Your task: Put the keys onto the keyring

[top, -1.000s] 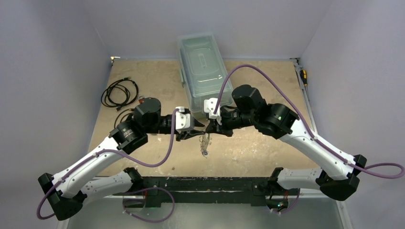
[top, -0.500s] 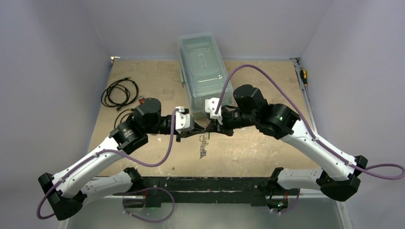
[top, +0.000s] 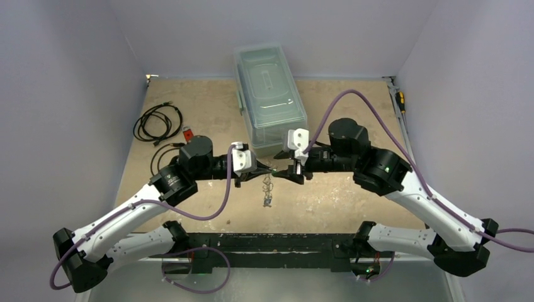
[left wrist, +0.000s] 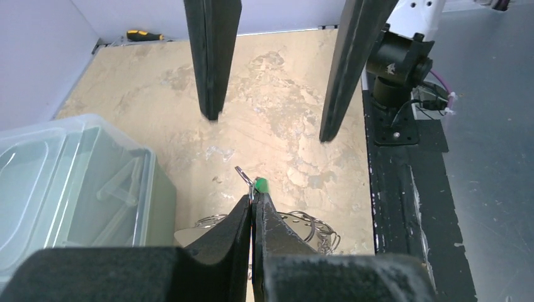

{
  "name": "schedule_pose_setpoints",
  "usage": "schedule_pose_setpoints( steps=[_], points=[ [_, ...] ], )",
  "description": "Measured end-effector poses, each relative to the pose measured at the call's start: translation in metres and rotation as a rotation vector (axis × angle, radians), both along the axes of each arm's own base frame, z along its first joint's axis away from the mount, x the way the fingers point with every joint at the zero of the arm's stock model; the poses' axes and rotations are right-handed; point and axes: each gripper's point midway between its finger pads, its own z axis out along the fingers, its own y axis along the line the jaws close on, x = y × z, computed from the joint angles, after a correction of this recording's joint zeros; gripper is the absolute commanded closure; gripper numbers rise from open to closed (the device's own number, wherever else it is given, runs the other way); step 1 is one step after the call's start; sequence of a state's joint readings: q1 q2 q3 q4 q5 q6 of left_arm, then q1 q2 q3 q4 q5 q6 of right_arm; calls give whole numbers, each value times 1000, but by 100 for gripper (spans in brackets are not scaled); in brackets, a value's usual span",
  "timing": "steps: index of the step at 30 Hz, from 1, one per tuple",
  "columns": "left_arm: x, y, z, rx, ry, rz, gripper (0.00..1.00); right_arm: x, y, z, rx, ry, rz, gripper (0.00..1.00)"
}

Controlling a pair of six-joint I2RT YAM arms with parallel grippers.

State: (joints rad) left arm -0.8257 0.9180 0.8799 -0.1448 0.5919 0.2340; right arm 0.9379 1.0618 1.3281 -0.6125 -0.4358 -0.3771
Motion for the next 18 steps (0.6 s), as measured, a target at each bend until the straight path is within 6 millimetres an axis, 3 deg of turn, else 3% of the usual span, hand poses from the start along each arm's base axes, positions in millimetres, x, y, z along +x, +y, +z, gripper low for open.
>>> schedule_pose_setpoints(
  steps=[8,18],
  points=[
    [3,10,16,-91,-51,69,100,3,-17,8,108,-44,-96,45],
    [-10,13,29,-147,-80,27,100,18,-9,-3,104,-3,-132,47]
  ],
)
